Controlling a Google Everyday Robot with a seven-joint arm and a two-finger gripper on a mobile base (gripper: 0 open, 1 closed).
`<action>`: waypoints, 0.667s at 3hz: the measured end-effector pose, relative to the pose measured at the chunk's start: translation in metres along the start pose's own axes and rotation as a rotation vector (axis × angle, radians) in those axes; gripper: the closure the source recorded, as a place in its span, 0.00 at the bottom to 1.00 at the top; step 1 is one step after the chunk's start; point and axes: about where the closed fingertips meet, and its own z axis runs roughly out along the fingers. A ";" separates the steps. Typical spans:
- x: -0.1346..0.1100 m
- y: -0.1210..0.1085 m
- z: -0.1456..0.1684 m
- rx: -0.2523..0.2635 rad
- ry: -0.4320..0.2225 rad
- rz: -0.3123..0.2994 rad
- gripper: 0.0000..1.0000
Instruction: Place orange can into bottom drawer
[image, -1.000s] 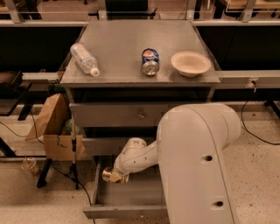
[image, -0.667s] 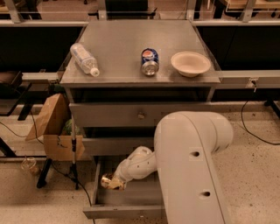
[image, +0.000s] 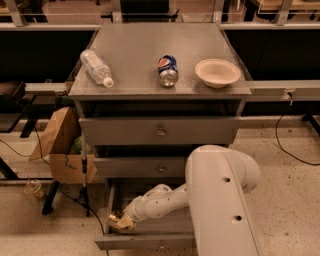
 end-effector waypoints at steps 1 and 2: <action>-0.004 -0.030 -0.008 0.039 -0.045 0.068 1.00; -0.009 -0.076 -0.019 0.076 -0.057 0.120 1.00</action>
Offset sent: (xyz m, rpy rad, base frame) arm 0.1701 -0.0887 0.0243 0.0507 0.0129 -0.2384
